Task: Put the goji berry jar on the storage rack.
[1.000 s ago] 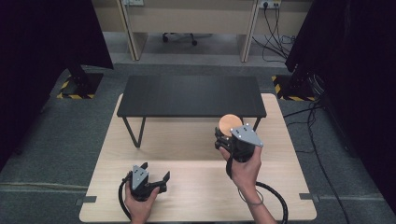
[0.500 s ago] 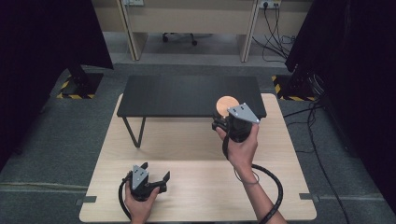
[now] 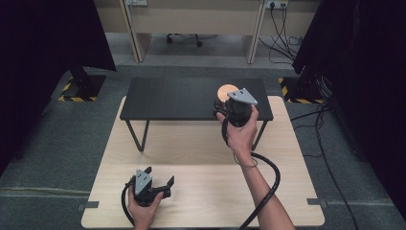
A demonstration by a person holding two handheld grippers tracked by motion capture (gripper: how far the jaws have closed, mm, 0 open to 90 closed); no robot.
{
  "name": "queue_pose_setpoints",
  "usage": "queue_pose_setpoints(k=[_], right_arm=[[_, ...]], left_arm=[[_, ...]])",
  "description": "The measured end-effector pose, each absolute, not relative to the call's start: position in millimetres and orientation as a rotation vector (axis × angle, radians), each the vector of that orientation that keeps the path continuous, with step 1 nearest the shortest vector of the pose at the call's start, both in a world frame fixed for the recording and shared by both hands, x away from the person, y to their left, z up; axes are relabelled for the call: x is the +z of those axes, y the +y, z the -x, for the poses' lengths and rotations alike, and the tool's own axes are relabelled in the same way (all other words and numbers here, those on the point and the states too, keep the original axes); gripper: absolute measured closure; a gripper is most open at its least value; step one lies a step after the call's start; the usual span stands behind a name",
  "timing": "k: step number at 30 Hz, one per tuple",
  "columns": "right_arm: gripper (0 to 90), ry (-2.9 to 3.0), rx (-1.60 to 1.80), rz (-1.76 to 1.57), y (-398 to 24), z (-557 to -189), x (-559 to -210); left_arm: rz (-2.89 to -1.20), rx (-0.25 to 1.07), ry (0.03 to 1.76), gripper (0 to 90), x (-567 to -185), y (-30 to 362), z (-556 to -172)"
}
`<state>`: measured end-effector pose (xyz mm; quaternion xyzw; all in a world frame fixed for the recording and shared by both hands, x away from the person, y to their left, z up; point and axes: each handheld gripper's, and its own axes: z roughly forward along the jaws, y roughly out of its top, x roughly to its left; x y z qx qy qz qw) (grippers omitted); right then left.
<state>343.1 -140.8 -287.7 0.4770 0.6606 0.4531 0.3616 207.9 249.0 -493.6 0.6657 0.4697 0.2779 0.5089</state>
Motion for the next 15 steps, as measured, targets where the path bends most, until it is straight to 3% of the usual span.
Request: queue_pose_setpoints(k=[15], right_arm=[[26.3,1.724,1.204,-1.255,-146.5,-366.2,-291.3]], left_arm=[[-1.602,0.667,1.131,1.6,-493.7,249.4,-208.1]])
